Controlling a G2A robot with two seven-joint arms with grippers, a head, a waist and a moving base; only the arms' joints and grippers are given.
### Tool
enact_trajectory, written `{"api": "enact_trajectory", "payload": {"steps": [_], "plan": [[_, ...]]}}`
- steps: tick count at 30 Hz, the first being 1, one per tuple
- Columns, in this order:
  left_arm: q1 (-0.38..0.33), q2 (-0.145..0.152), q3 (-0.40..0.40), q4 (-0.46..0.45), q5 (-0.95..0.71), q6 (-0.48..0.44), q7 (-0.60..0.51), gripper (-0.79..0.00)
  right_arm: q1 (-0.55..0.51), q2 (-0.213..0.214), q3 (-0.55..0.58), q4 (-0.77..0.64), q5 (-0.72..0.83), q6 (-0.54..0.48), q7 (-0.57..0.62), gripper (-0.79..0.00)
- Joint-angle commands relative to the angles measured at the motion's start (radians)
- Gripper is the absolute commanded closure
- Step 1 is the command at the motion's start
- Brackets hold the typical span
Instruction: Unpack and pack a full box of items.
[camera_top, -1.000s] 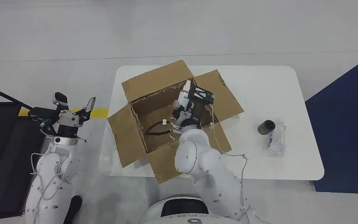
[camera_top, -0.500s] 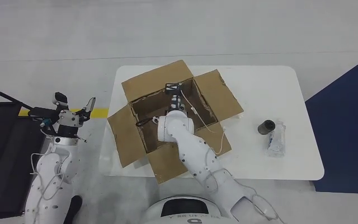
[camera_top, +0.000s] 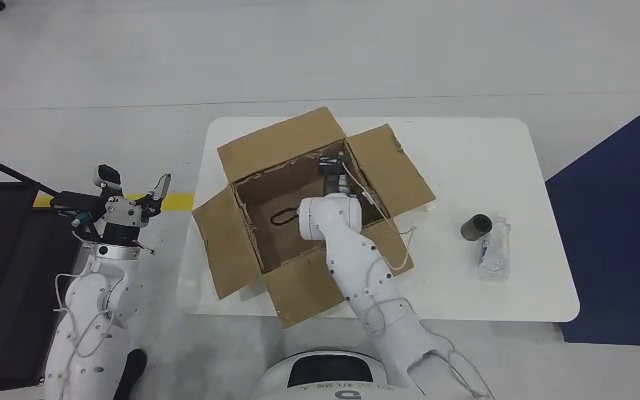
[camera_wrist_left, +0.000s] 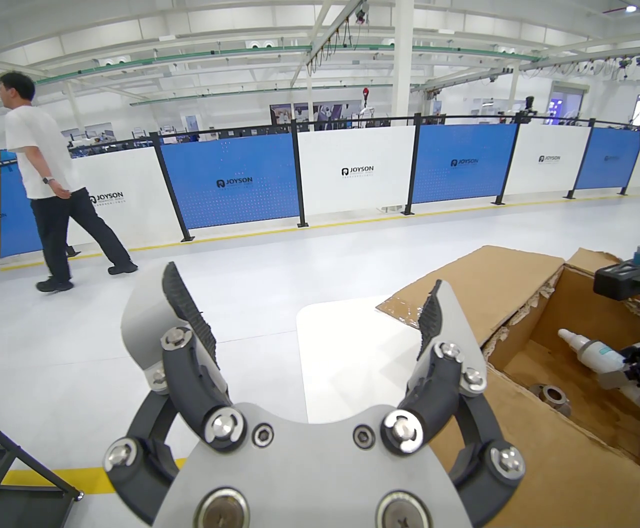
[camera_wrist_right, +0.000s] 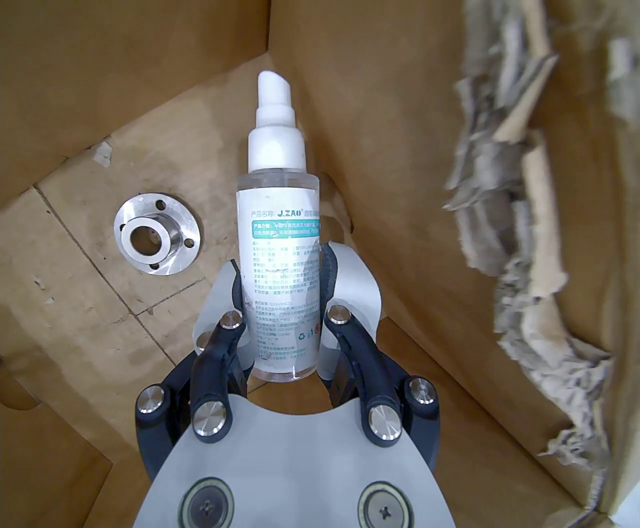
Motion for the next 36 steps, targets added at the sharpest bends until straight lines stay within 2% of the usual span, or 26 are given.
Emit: {"api": "enact_trajectory", "payload": {"steps": [1, 6, 10, 12, 16, 20, 25, 36], "plan": [[0.0, 0.0, 0.0, 0.0, 0.0, 0.0, 0.0, -0.785, -0.006, 0.002, -0.002, -0.02, 0.005, 0.009, -0.009, -0.785], [0.0, 0.0, 0.0, 0.0, 0.0, 0.0, 0.0, -0.785, -0.063, 0.026, -0.023, -0.16, 0.038, 0.056, -0.056, -0.785], [0.0, 0.0, 0.0, 0.0, 0.0, 0.0, 0.0, -0.785, -0.154, 0.07, -0.041, -0.4, 0.136, 0.164, -0.164, -0.785], [0.0, 0.0, 0.0, 0.0, 0.0, 0.0, 0.0, -0.785, -0.254, 0.115, -0.065, -0.567, 0.194, 0.235, -0.235, -0.785], [0.0, 0.0, 0.0, 0.0, 0.0, 0.0, 0.0, -0.785, -0.511, 0.191, -0.025, -0.865, 0.276, 0.37, -0.37, -0.785], [0.0, 0.0, 0.0, 0.0, 0.0, 0.0, 0.0, -0.785, -0.706, 0.204, 0.079, -1.021, 0.392, 0.462, -0.463, -0.785], [0.0, 0.0, 0.0, 0.0, 0.0, 0.0, 0.0, -0.785, -0.773, 0.177, 0.261, -1.031, 0.606, 0.484, -0.546, -0.785], [0.0, 0.0, 0.0, 0.0, 0.0, 0.0, 0.0, -0.785, -0.769, 0.175, 0.271, -1.023, 0.627, 0.483, -0.569, -0.785]]}}
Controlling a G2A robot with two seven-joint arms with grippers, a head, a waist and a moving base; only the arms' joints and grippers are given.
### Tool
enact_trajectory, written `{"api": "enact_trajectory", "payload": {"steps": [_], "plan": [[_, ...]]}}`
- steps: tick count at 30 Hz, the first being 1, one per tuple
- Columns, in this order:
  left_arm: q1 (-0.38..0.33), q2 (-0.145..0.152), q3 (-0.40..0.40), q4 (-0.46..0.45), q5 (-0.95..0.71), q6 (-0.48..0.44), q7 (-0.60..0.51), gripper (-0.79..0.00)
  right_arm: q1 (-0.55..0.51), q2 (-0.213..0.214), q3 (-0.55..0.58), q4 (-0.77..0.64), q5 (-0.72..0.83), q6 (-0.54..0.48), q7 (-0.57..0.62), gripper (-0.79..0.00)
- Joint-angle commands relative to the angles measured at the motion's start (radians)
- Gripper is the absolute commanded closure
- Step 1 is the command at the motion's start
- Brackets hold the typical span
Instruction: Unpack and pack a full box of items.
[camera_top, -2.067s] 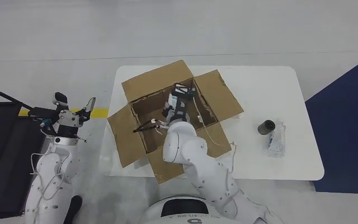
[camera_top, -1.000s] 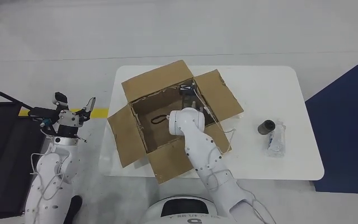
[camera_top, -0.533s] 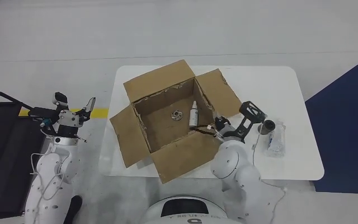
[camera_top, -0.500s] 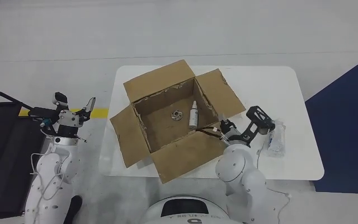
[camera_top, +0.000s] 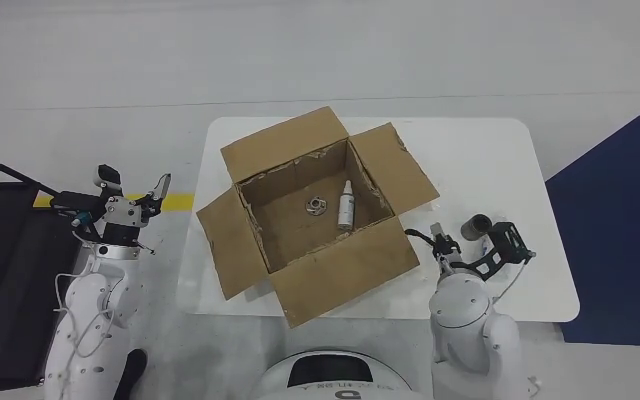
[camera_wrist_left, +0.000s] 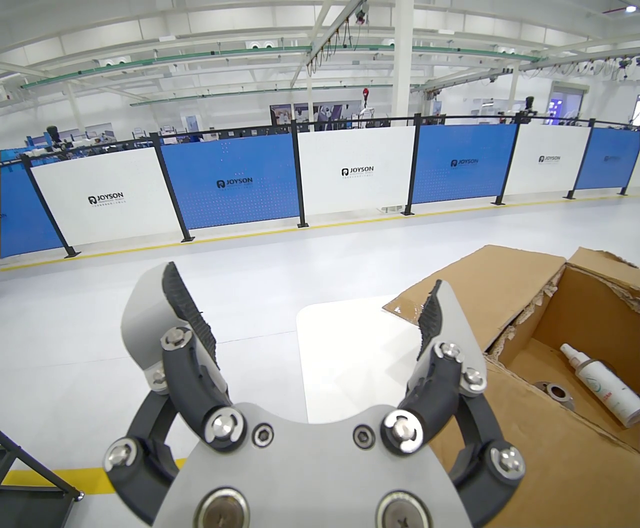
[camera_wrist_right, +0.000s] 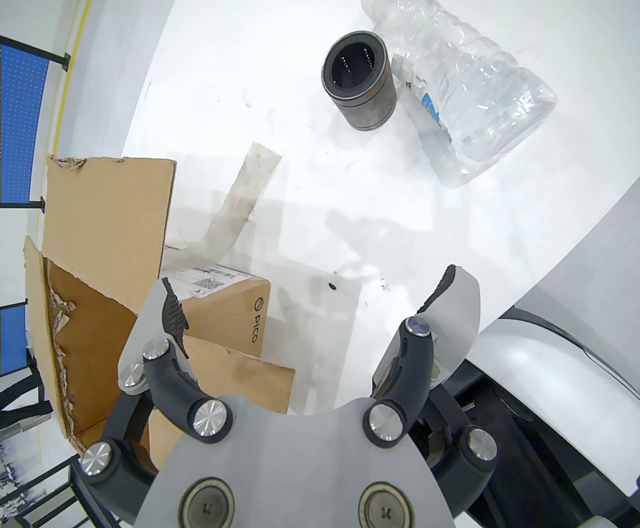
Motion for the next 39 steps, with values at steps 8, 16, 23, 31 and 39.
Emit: {"api": "enact_trajectory", "payload": {"steps": [8, 16, 23, 31, 39], "plan": [[0.0, 0.0, 0.0, 0.0, 0.0, 0.0, 0.0, -0.785, 0.179, -0.039, 0.33, 0.176, 0.182, 0.0, 0.0, -0.785], [0.0, 0.0, 0.0, 0.0, 0.0, 0.0, 0.0, -0.785, 0.271, -0.058, 0.549, 0.253, 0.086, 0.0, 0.071, -0.785], [0.0, 0.0, 0.0, 0.0, 0.0, 0.0, 0.0, -0.785, 0.285, -0.055, 0.506, 0.333, -0.053, -0.023, 0.094, -0.785], [0.0, 0.0, 0.0, 0.0, 0.0, 0.0, 0.0, -0.785, 0.265, -0.058, 0.522, 0.313, -0.246, -0.145, 0.217, -0.785], [0.0, 0.0, 0.0, 0.0, 0.0, 0.0, 0.0, -0.785, 0.301, -0.055, 0.516, 0.334, -0.402, -0.272, 0.344, -0.785]]}}
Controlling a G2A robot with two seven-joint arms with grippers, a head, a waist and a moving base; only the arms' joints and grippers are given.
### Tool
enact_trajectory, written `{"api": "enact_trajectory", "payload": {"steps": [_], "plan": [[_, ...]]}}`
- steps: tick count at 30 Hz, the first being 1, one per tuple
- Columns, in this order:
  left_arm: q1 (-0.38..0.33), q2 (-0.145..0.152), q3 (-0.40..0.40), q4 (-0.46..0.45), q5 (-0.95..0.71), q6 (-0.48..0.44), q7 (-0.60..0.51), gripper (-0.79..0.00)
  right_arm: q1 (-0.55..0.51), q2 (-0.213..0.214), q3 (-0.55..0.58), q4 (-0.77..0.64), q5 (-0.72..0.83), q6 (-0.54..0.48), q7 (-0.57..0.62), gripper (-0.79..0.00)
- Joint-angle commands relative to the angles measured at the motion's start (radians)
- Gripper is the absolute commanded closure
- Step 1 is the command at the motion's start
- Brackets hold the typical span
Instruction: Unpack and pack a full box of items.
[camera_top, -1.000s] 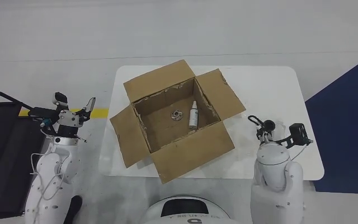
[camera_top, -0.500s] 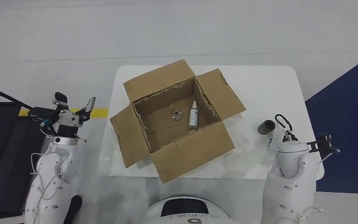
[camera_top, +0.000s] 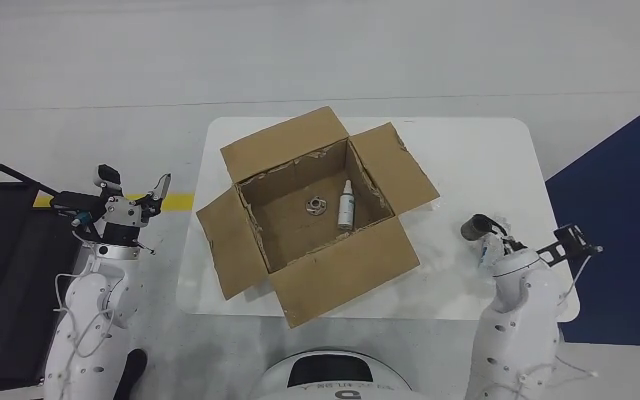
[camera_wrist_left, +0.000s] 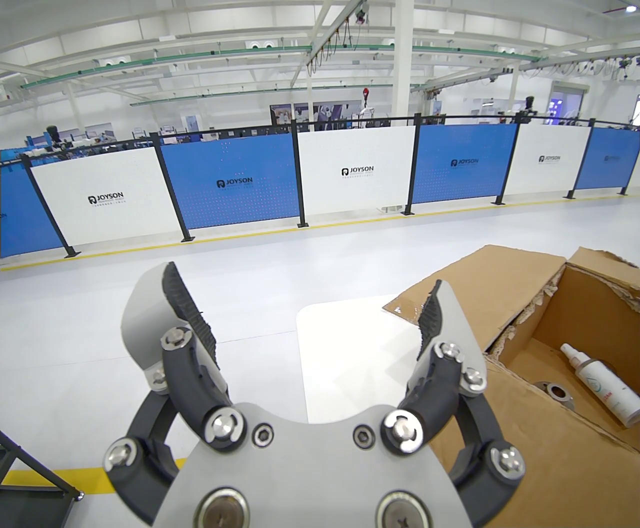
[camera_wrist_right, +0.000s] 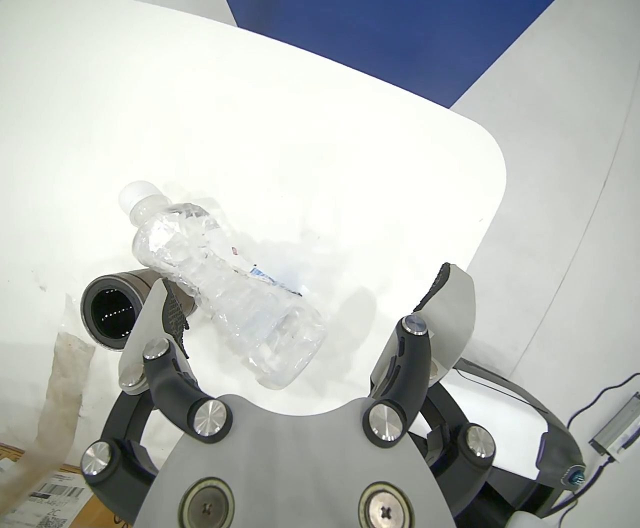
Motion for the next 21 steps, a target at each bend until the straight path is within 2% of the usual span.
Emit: {"api": "enact_trajectory", "payload": {"steps": [1, 10, 21], "plan": [[0.0, 0.0, 0.0, 0.0, 0.0, 0.0, 0.0, -0.785, 0.004, -0.001, -0.011, 0.003, -0.035, -0.014, 0.015, -0.785], [0.0, 0.0, 0.0, 0.0, 0.0, 0.0, 0.0, -0.785, 0.047, 0.001, -0.045, 0.068, -0.159, -0.067, 0.068, -0.785], [0.0, 0.0, 0.0, 0.0, 0.0, 0.0, 0.0, -0.785, 0.124, 0.004, -0.025, 0.175, -0.214, -0.089, 0.09, -0.785]]}}
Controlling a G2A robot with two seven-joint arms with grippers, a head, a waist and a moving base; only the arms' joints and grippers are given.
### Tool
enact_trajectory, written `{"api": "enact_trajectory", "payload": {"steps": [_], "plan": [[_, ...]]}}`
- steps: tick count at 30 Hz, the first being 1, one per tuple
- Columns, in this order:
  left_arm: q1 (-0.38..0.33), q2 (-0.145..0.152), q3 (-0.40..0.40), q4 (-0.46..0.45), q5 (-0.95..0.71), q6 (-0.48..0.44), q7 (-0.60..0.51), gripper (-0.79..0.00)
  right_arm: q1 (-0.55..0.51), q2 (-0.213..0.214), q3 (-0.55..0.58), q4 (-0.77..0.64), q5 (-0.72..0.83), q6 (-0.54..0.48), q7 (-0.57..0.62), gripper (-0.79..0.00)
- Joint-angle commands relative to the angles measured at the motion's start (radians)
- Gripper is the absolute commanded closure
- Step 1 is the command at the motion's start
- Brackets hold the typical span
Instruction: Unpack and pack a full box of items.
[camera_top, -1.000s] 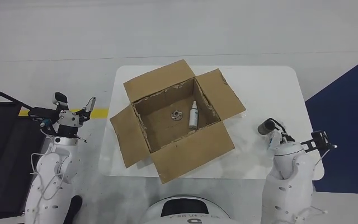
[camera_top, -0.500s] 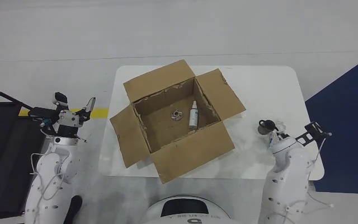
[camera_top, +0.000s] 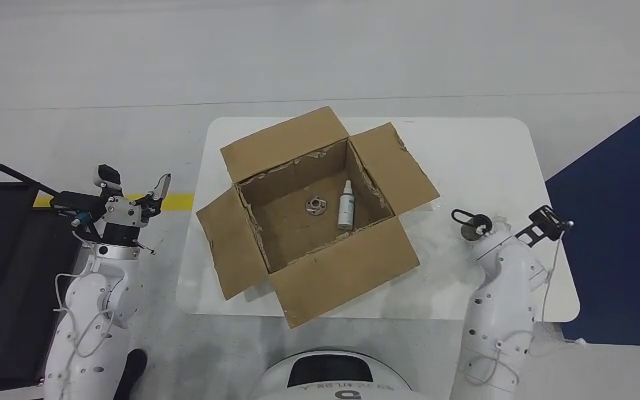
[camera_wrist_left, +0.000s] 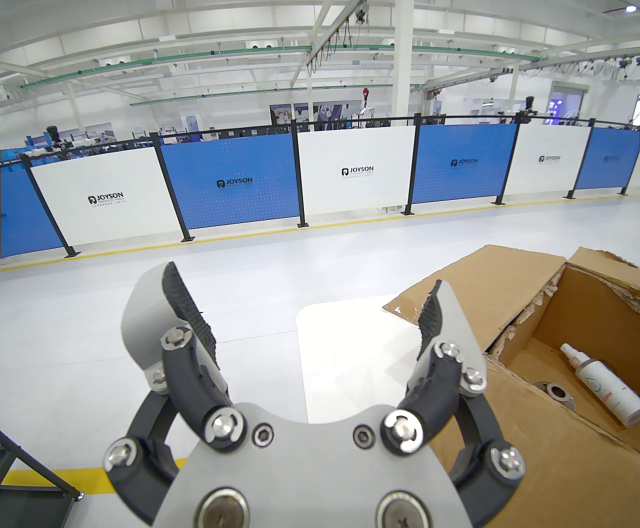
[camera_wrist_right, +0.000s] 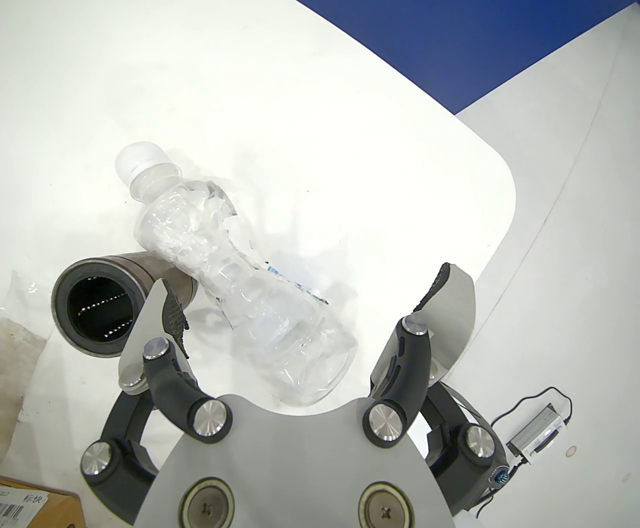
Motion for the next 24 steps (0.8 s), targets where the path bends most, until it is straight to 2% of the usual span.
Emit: {"api": "enact_trajectory", "payload": {"steps": [1, 6, 9, 10, 13, 18, 21, 23, 24], "plan": [[0.0, 0.0, 0.0, 0.0, 0.0, 0.0, 0.0, -0.785, 0.009, 0.0, 0.001, 0.019, -0.016, -0.002, 0.002, -0.785], [0.0, 0.0, 0.0, 0.0, 0.0, 0.0, 0.0, -0.785, 0.038, -0.001, 0.025, 0.061, -0.022, -0.001, 0.001, -0.727], [0.0, 0.0, 0.0, 0.0, 0.0, 0.0, 0.0, -0.785, 0.049, -0.002, 0.032, 0.077, -0.032, -0.006, 0.006, -0.591], [0.0, 0.0, 0.0, 0.0, 0.0, 0.0, 0.0, -0.785, 0.051, -0.003, 0.033, 0.081, -0.035, -0.007, 0.007, -0.471], [0.0, 0.0, 0.0, 0.0, 0.0, 0.0, 0.0, -0.785, 0.054, -0.003, 0.029, 0.087, -0.04, -0.012, 0.012, -0.385], [0.0, 0.0, 0.0, 0.0, 0.0, 0.0, 0.0, -0.785, 0.054, -0.003, 0.021, 0.094, -0.044, -0.013, 0.013, -0.336], [0.0, 0.0, 0.0, 0.0, 0.0, 0.0, 0.0, -0.785, 0.057, -0.003, 0.028, 0.098, -0.039, -0.011, 0.011, -0.225], [0.0, 0.0, 0.0, 0.0, 0.0, 0.0, 0.0, -0.785, 0.057, -0.003, 0.038, 0.094, -0.023, -0.007, 0.007, 0.0], [0.0, 0.0, 0.0, 0.0, 0.0, 0.0, 0.0, -0.785, 0.057, -0.003, 0.045, 0.091, -0.012, -0.004, 0.004, 0.0]]}}
